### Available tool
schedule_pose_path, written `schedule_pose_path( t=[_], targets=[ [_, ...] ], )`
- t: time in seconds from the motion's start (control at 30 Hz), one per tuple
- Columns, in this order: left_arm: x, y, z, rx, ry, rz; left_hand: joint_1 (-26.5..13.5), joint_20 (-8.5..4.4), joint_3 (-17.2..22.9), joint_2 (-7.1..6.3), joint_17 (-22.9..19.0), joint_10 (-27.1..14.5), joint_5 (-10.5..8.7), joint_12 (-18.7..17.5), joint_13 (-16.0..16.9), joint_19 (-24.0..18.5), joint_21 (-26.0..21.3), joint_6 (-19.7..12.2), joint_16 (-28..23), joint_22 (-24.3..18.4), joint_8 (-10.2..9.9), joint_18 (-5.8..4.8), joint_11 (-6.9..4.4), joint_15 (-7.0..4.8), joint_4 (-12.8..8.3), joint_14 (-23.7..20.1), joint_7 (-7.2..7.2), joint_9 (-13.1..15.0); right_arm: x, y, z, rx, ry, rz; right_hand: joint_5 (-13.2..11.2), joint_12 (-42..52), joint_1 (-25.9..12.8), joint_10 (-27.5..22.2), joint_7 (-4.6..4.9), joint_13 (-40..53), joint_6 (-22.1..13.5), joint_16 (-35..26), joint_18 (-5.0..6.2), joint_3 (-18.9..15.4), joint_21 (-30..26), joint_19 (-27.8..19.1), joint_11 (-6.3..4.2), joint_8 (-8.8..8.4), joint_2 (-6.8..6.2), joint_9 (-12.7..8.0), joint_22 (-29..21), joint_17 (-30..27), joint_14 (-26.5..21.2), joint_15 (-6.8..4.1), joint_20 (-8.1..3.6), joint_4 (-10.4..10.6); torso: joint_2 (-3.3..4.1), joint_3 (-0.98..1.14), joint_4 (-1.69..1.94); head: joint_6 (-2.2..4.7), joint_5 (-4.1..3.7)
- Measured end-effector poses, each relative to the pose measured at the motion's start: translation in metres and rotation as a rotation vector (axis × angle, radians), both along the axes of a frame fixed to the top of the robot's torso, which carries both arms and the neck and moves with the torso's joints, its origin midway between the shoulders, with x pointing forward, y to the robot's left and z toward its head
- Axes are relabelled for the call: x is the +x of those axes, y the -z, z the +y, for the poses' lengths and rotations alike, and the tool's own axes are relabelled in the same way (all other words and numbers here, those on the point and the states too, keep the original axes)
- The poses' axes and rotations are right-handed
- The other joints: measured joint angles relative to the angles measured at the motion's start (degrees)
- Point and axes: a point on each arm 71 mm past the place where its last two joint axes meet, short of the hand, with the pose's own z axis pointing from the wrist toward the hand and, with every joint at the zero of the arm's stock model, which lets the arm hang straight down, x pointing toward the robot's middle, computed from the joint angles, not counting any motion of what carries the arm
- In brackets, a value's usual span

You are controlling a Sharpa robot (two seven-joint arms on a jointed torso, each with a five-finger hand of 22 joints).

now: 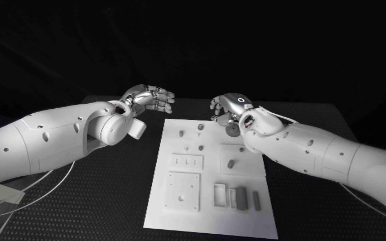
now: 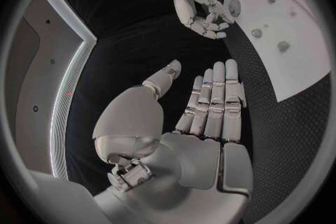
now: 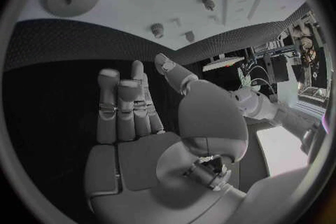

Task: Assemble the parts on the task board

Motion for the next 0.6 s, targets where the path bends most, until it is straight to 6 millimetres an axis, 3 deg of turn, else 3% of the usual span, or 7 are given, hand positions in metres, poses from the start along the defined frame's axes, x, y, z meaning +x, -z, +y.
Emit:
schedule_pose_path(
  t=[0.27, 0.3, 0.4, 0.57, 0.6],
  targets=[
    [-0.001, -0.001, 0.002, 0.004, 0.004, -0.008, 0.0, 0.0, 0.0, 0.0, 0.3, 0.4, 0.0, -0.2, 0.1, 0.0, 0.0, 0.5, -0.3, 0.1, 0.0, 0.45, -0.01, 0.0, 0.0, 0.0, -0.63, 0.1, 0.012, -0.011, -0.049, -0.06, 0.069, 0.063, 0.0, -0.2, -1.1, 0.8, -0.18, -0.4, -2.2, 0.0, 0.0, -2.1, 0.0, -0.1, -0.01, -0.78, -1.14, -0.6, 0.0, -0.3, 0.1, 0.25, 0.08, 0.5, -0.1, 0.25, -0.52, 0.93, -0.43],
    [-0.001, -0.001, 0.002, 0.004, 0.004, -0.008, 0.0, 0.0, 0.0, 0.0, 0.4, 0.5, 0.0, -0.2, 0.2, 0.0, 0.0, 0.5, -0.3, 0.2, 0.0, 0.45, -0.13, 0.0, 0.0, 0.0, -0.62, 0.1, 0.013, -0.009, -0.052, -0.071, 0.073, 0.078, 0.0, 0.7, -1.1, 2.4, -0.13, 0.0, -2.3, 0.0, -0.01, -2.7, 0.0, -0.2, -0.73, -0.78, -1.14, -0.6, 0.0, -0.3, -0.1, -0.14, 0.21, 0.4, -0.11, 0.28, -0.55, 1.02, -0.51],
    [-0.001, -0.001, 0.002, 0.005, 0.006, -0.01, 0.0, 0.0, 0.0, 0.0, 0.5, 0.8, 0.0, -0.2, 0.2, 0.0, 0.0, 0.5, -0.3, 0.2, 0.0, 0.44, -0.02, 0.0, 0.0, 0.0, -0.62, 0.1, 0.014, -0.005, -0.062, -0.104, 0.082, 0.122, 0.0, 2.5, -1.7, 5.0, -0.16, 1.4, -2.3, 0.0, 0.0, -4.5, 0.0, -0.2, -1.46, -0.78, -1.74, -0.6, 0.0, -0.3, -0.3, -0.91, 0.18, -0.1, -0.09, 0.36, -0.58, 1.27, -0.84],
    [-0.001, -0.001, 0.002, 0.005, 0.007, -0.011, 0.0, 0.0, 0.0, 0.0, 0.5, 0.8, 0.0, -0.2, 0.2, 0.0, 0.0, 0.5, -0.3, 0.3, 0.0, 0.43, -0.02, 0.0, 0.0, 0.0, -0.62, 0.1, 0.013, -0.001, -0.067, -0.136, 0.077, 0.168, 0.0, 4.6, -1.8, 6.5, -0.72, 3.6, -2.3, 0.0, 0.0, -5.6, 0.0, -0.5, -1.97, -0.78, -1.81, -0.5, 0.0, -0.2, -0.6, -1.4, -0.11, -0.6, -0.01, 0.4, -0.53, 1.37, -1.21],
    [-0.001, -0.001, 0.002, 0.005, 0.007, -0.011, 0.0, 0.0, 0.0, 0.0, 0.5, 0.8, 0.0, -0.2, 0.2, 0.0, 0.0, 0.5, -0.3, 0.3, 0.0, 0.43, -0.02, 0.0, 0.0, 0.0, -0.62, 0.1, 0.013, -0.001, -0.067, -0.14, 0.073, 0.175, 0.0, 7.4, -2.0, 7.0, -1.22, 6.7, -2.6, 0.5, 0.01, -6.4, 0.0, -0.5, -2.21, -0.78, -1.97, -0.5, 0.0, 0.0, -0.3, -2.03, -0.12, -0.5, 0.0, 0.4, -0.53, 1.36, -1.27]
  ],
)
